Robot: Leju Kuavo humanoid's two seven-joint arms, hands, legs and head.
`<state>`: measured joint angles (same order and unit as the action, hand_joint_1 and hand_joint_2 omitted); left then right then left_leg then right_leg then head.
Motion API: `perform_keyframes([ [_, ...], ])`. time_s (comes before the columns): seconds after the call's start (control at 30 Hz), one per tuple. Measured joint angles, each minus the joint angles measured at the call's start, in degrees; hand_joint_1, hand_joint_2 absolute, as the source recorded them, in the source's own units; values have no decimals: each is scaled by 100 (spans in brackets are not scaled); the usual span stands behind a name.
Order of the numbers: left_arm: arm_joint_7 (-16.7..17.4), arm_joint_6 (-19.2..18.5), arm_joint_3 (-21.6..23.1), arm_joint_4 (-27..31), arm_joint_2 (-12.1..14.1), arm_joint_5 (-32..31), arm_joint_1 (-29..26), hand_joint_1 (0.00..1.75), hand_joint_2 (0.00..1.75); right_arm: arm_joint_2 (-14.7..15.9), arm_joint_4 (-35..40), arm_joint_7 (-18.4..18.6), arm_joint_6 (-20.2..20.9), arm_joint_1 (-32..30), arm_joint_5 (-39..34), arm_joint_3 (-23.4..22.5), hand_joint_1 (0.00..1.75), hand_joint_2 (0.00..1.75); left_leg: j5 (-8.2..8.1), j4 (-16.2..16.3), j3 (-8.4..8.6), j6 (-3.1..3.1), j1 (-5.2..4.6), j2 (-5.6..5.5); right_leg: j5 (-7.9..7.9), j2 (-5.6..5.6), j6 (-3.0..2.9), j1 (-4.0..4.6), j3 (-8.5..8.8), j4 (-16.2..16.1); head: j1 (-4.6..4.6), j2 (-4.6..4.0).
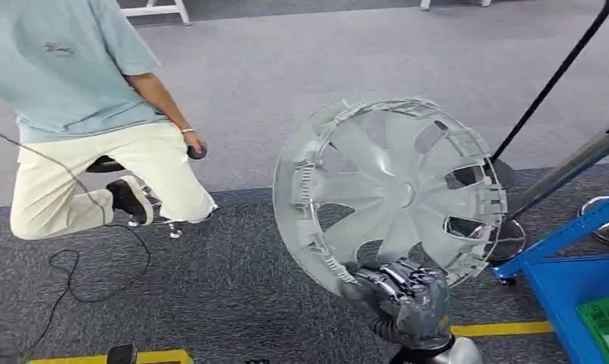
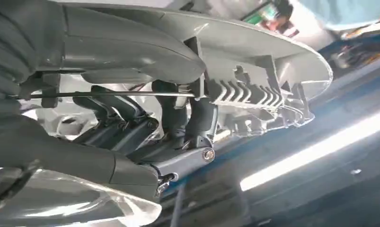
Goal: Take the parts from the cabinet and place them on the table.
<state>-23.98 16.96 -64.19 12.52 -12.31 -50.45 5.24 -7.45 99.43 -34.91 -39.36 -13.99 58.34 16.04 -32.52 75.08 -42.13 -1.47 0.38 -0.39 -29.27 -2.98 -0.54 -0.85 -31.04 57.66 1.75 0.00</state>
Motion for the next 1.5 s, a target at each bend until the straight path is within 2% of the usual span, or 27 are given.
perform_keyframes([
  [0.07,-2,4,-7,0,0,2,-16,0,175,0,0,50,0,-19,9,4,175,175,512,-928,480,26,-2,101,-43,-138,29,1,61,0,2,0],
  [0.1,-2,7,-9,0,2,2,-14,0,175,0,0,61,0,-20,9,7,175,175,716,-1443,755,55,-14,273,-67,-197,52,4,99,-1,2,0],
  [0.13,0,9,-7,0,0,2,4,0,175,0,0,61,0,-30,9,9,175,175,591,-1616,848,87,-104,515,-94,-251,92,46,109,2,4,0],
  [0.27,114,66,-9,0,2,-46,-23,0,175,0,-9,66,0,-55,-2,11,175,175,636,-1667,784,209,-106,242,-120,-464,204,57,161,-38,4,0],
  [0.3,146,85,-9,0,0,-55,-31,0,175,0,-7,68,0,-47,-19,9,175,175,670,-1716,832,256,-50,176,-190,-313,253,20,107,-9,-4,0],
  [0.33,155,101,-9,0,0,-59,-28,0,175,0,-4,66,-2,-55,-31,9,175,175,663,-1722,838,278,-48,118,-316,4,252,9,56,173,-31,0],
  [0.37,162,103,-9,0,-2,-59,-16,0,175,0,-7,66,-2,-68,-44,11,175,175,664,-1721,835,315,-48,62,-513,161,255,11,-129,552,-52,0],
  [0.43,164,76,-9,0,-13,-63,-5,0,175,2,-11,66,-2,-116,-55,2,175,175,657,-1718,834,331,-63,-94,-888,280,259,19,-671,1555,-81,0],
  [0.47,162,55,-9,0,-13,-79,-10,0,175,2,-18,61,-2,-122,-52,2,175,175,656,-1716,840,332,-69,-170,-891,289,254,23,-839,1795,-74,0],
  [0.53,162,24,-9,0,-9,-109,-10,0,175,2,-26,61,-2,-128,-50,0,175,175,651,-1712,863,332,-73,-338,-494,297,227,23,-780,1457,-74,0],
  [0.6,162,17,-9,0,-9,-168,-7,0,175,2,-26,61,-2,-138,-26,-7,175,175,636,-1701,893,311,-65,-507,99,489,185,15,-336,421,-79,0],
  [0.63,166,13,-7,0,-15,-183,-6,0,175,2,-26,59,-2,-138,11,-9,175,175,624,-1692,874,289,-62,-555,76,866,160,-20,-214,162,-72,0],
  [0.67,184,13,-7,0,-13,-190,15,0,175,2,-20,57,-2,-165,46,-13,175,175,622,-1655,829,262,-68,-631,62,882,168,-39,-142,21,-68,0],
  [0.8,199,9,-4,0,-11,-258,-24,0,175,-19,0,20,-2,-220,146,-20,175,175,662,-1691,781,115,-17,-853,93,622,86,-18,-92,-16,-65,0],
  [0.87,197,7,19,0,-20,-354,-18,0,175,-68,118,-74,-2,-350,203,-31,175,175,384,-1290,615,63,-52,-259,71,437,15,-5,-32,-38,-22,0],
  [0.9,173,9,39,0,-22,-398,-9,0,175,-87,164,-105,-2,-425,201,-57,175,175,147,-830,398,35,-41,-107,53,328,-10,12,-18,-37,-31,0],
  [0.97,107,17,55,0,-31,-433,-10,0,175,-125,216,-153,-2,-487,124,-118,175,175,-190,67,-26,1,-8,-7,22,142,-31,30,-5,-34,-26,0],
  [1.0,79,13,55,0,-42,-435,-17,0,175,-129,221,-159,-2,-504,59,-140,175,175,-156,150,-66,-8,2,-1,11,73,-27,32,7,-34,-24,0],
  [1.03,52,13,52,0,-50,-424,-21,0,175,-129,227,-162,-2,-532,-26,-157,175,175,25,-48,50,-10,8,10,-8,-9,-18,32,28,-34,-26,0],
  [1.1,24,17,52,0,-63,-400,-14,0,175,-129,232,-162,-2,-542,-122,-160,175,175,522,-1024,563,18,4,125,-47,-132,9,32,91,-33,-26,0],
  [1.13,13,17,52,0,-70,-396,-5,0,175,-129,232,-159,-2,-543,-129,-160,175,175,679,-1514,828,58,-17,362,-73,-183,33,38,128,-34,-24,0],
  [1.17,7,17,52,0,-87,-393,18,0,175,-127,232,-157,-2,-553,-144,-160,175,175,579,-1646,884,97,-106,548,-105,-231,80,88,132,-11,-26,0],
  [1.3,4,31,53,0,-122,-367,22,0,175,-127,232,-153,-2,-540,-157,-160,175,175,618,-1705,853,245,-94,270,-150,-429,195,69,189,-49,-28,0],
  [1.37,22,50,52,0,-138,-378,31,0,175,-114,238,-135,-2,-529,-171,-157,175,175,645,-1728,883,325,-50,160,-385,104,229,27,37,266,-61,0],
  [1.4,39,55,52,0,-149,-387,51,0,175,-100,240,-131,-2,-534,-175,-157,175,175,637,-1726,876,349,-48,89,-586,217,236,15,-173,684,-99,0],
  [1.47,44,66,52,0,-168,-393,55,0,175,-70,243,-126,-2,-529,-175,-157,175,175,633,-1722,877,358,-55,-71,-951,281,260,19,-691,1653,-107,0],
  [1.5,48,68,52,0,-170,-393,51,0,175,-61,243,-124,-2,-531,-177,-157,175,175,632,-1722,883,358,-56,-149,-929,285,264,18,-812,1815,-105,0],
])
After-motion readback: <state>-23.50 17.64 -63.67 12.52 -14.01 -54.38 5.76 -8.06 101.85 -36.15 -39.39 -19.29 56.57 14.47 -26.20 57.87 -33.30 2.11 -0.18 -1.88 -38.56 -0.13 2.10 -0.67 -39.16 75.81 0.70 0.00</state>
